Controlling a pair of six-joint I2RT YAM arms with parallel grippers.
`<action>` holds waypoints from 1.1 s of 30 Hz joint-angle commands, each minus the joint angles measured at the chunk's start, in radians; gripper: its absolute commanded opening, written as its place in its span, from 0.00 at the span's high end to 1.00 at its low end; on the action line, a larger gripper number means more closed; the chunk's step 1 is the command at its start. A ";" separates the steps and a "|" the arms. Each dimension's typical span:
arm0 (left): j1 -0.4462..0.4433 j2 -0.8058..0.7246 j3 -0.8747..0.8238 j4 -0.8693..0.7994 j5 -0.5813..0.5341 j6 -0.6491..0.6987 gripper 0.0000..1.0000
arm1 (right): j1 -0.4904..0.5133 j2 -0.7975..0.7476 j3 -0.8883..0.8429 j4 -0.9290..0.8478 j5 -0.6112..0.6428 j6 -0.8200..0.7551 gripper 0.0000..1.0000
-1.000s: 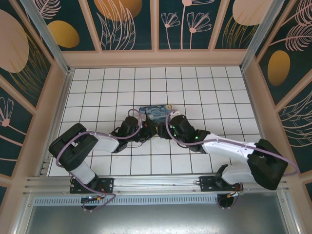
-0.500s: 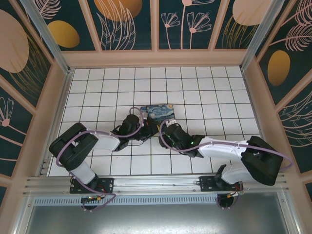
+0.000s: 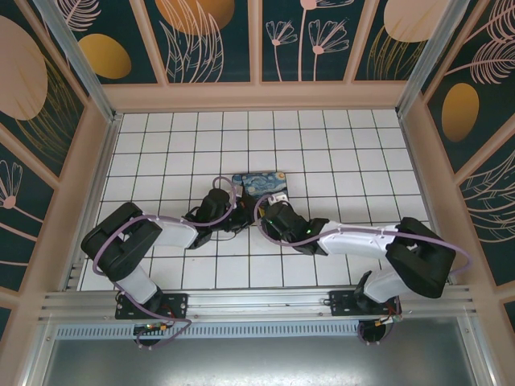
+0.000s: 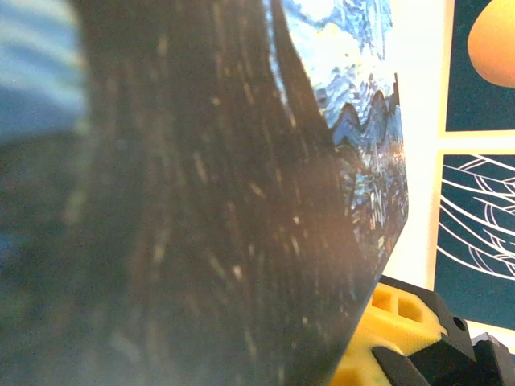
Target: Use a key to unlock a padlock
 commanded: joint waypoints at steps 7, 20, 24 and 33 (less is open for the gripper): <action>-0.004 0.010 0.029 0.024 0.043 0.022 1.00 | 0.004 0.043 0.031 0.025 0.030 -0.029 0.64; -0.002 0.010 0.038 0.014 0.047 0.027 1.00 | 0.004 -0.045 -0.049 0.063 -0.022 -0.076 0.57; -0.001 0.009 0.040 0.012 0.049 0.029 1.00 | 0.003 -0.096 -0.087 0.068 -0.035 -0.086 0.57; 0.000 0.011 0.046 0.006 0.049 0.033 1.00 | 0.004 -0.107 -0.092 0.062 -0.066 -0.095 0.56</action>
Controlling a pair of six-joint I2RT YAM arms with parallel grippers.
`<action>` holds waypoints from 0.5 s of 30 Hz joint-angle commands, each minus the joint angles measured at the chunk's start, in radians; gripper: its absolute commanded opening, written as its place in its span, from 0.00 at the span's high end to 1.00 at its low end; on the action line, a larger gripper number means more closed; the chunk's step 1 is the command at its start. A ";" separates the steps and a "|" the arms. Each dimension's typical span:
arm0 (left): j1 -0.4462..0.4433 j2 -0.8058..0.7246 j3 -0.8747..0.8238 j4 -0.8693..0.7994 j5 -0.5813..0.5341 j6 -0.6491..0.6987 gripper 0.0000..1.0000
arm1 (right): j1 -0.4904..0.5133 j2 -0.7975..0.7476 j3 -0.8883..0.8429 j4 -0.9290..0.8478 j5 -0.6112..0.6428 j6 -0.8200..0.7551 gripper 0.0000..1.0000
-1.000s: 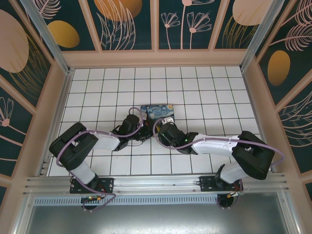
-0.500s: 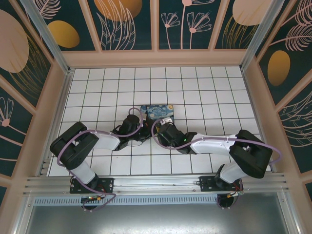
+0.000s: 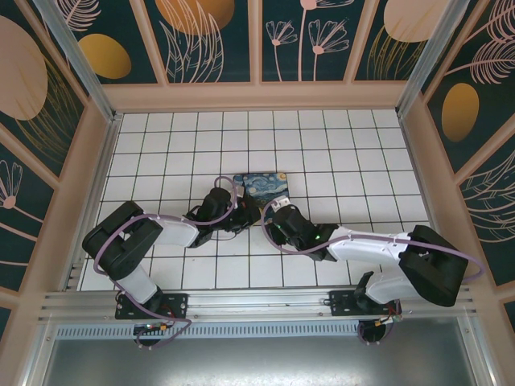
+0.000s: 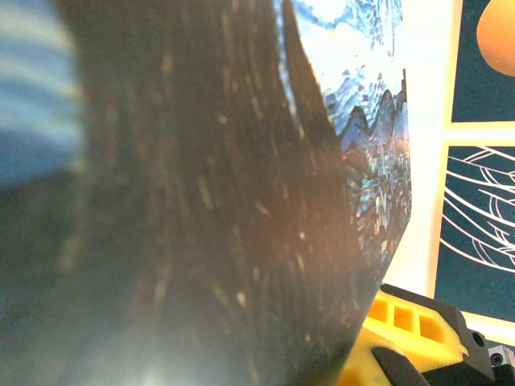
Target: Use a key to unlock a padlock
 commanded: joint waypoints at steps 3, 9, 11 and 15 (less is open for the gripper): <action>-0.003 0.001 0.027 0.029 0.021 0.027 1.00 | 0.003 0.025 0.008 0.013 -0.017 -0.023 0.55; -0.002 -0.001 0.029 0.026 0.023 0.028 1.00 | 0.004 0.072 0.036 0.010 0.008 -0.031 0.55; -0.003 0.000 0.029 0.026 0.025 0.028 1.00 | 0.002 0.088 0.051 0.006 0.023 -0.035 0.55; -0.003 -0.002 0.027 0.026 0.026 0.028 1.00 | -0.009 0.113 0.082 0.009 0.036 -0.038 0.56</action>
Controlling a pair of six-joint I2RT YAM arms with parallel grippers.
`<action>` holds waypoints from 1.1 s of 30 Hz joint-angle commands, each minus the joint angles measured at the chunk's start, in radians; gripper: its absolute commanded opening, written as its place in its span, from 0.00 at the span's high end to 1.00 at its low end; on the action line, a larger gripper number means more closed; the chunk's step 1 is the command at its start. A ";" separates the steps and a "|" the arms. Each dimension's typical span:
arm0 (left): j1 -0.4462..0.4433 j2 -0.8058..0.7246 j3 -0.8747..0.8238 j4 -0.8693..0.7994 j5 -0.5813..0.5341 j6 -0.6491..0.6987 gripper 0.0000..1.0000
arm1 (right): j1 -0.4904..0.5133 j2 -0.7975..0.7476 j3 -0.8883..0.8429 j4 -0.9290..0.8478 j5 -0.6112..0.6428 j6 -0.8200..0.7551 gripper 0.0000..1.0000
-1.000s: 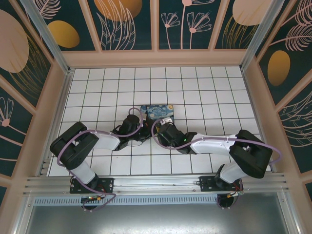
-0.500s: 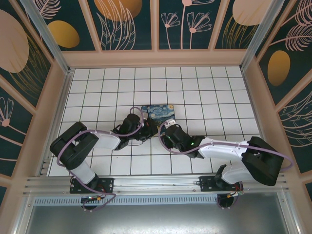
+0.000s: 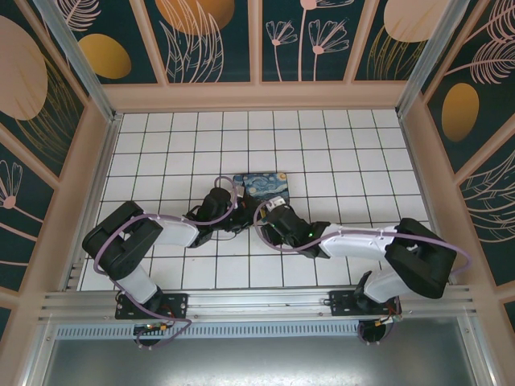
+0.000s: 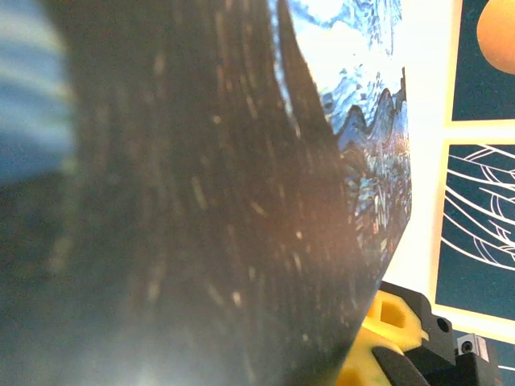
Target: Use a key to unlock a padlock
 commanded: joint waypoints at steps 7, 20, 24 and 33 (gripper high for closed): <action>-0.003 -0.005 0.015 0.034 0.027 0.017 1.00 | -0.051 0.029 0.058 0.033 -0.005 -0.028 0.62; -0.002 -0.006 0.012 0.042 0.026 0.017 1.00 | -0.107 -0.015 0.017 0.139 -0.261 -0.004 1.00; 0.000 0.001 0.003 0.055 0.020 0.017 1.00 | -0.189 -0.070 -0.061 0.274 -0.526 0.066 1.00; 0.000 0.010 -0.006 0.067 0.018 0.022 1.00 | -0.246 -0.253 -0.223 0.389 -0.531 0.211 0.45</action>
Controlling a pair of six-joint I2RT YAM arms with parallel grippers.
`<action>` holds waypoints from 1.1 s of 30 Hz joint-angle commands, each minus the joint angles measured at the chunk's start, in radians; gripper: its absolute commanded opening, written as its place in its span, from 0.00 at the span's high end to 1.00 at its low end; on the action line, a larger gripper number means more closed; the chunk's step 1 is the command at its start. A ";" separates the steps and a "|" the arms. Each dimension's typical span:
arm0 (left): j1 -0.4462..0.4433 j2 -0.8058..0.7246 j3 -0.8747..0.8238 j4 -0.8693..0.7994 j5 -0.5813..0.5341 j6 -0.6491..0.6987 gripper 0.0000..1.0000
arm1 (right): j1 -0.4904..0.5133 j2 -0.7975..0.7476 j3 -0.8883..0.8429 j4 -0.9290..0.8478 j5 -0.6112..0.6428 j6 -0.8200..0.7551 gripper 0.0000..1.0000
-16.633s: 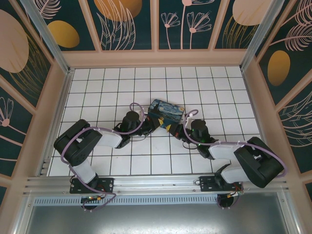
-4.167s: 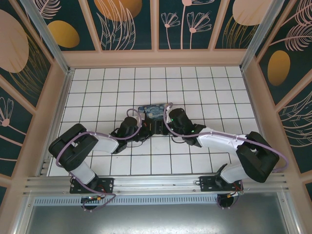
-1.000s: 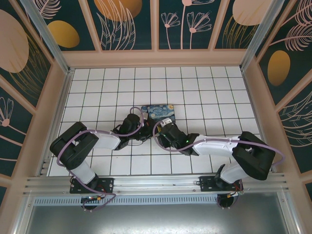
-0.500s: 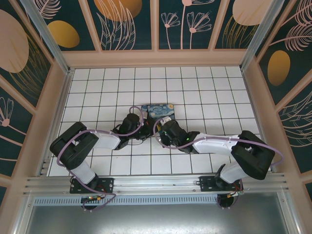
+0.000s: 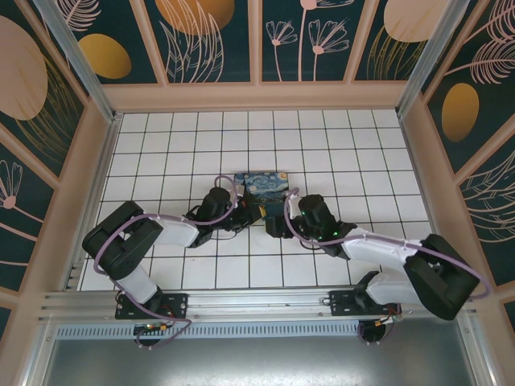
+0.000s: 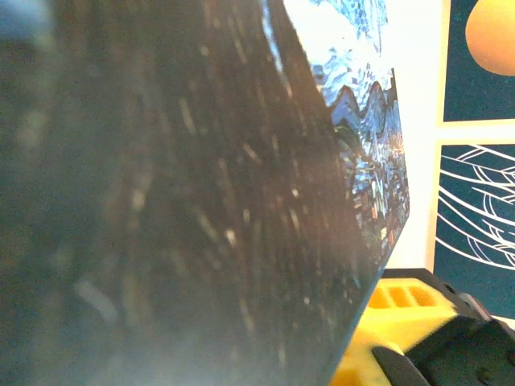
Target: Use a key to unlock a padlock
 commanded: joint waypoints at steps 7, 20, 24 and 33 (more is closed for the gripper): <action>-0.002 0.016 -0.008 0.032 0.011 0.043 0.91 | -0.009 0.028 -0.028 0.139 0.008 0.142 0.45; -0.001 -0.059 -0.033 -0.013 -0.010 0.073 0.56 | -0.056 0.142 0.005 0.238 0.070 0.212 0.45; 0.002 -0.119 -0.051 -0.050 -0.034 0.082 0.48 | -0.083 0.165 0.045 0.218 0.089 0.206 0.44; 0.031 -0.236 0.004 -0.257 -0.109 0.181 0.34 | -0.072 0.129 0.062 0.137 0.053 0.137 0.47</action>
